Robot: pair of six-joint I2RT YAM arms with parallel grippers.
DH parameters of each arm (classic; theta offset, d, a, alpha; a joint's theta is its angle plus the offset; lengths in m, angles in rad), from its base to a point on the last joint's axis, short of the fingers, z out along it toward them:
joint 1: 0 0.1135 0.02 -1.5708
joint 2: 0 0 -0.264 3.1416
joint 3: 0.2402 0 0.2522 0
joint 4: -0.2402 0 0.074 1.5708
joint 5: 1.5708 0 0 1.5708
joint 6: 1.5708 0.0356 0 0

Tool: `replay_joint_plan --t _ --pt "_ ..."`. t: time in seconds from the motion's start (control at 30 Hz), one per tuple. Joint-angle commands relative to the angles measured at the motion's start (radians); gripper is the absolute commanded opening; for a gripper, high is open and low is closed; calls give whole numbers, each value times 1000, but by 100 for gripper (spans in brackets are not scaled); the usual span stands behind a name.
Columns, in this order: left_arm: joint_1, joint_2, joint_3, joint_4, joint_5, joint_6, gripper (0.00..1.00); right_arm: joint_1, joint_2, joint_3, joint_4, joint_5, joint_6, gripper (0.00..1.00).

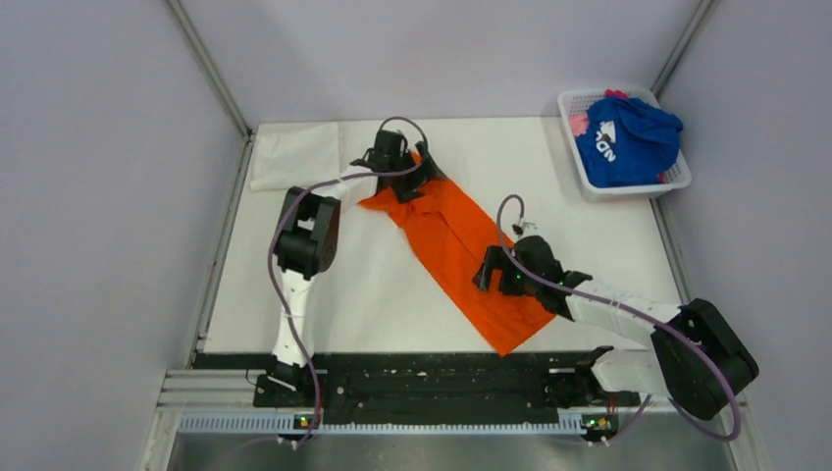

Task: Fold and stack the t-shirts
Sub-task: Rotate the tshirt 90 degrees, then grab the bottom of the folded rectangular tshirt with both arms

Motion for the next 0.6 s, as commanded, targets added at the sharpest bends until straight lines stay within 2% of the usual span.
replay_joint_plan --t 0.0,0.1,0.17,0.27,0.3,0.47,0.57 --pt "-22 275 362 79 61 53 99 131 2 -51 -89 -111 60 99" --pt "-13 483 690 81 92 -6 99 258 27 -3 -83 -145 45 99" --pt "-1 599 838 151 143 -123 99 326 67 38 -44 -181 12 99" --pt "10 661 820 462 202 -355 99 372 121 88 56 -214 -41 99" --pt "10 670 827 480 187 -379 99 375 137 113 57 -213 -59 99" --pt "15 649 881 376 29 -267 99 375 162 206 27 -179 -106 99" --pt "31 640 899 388 -4 -251 99 375 130 228 -25 -104 -117 99"
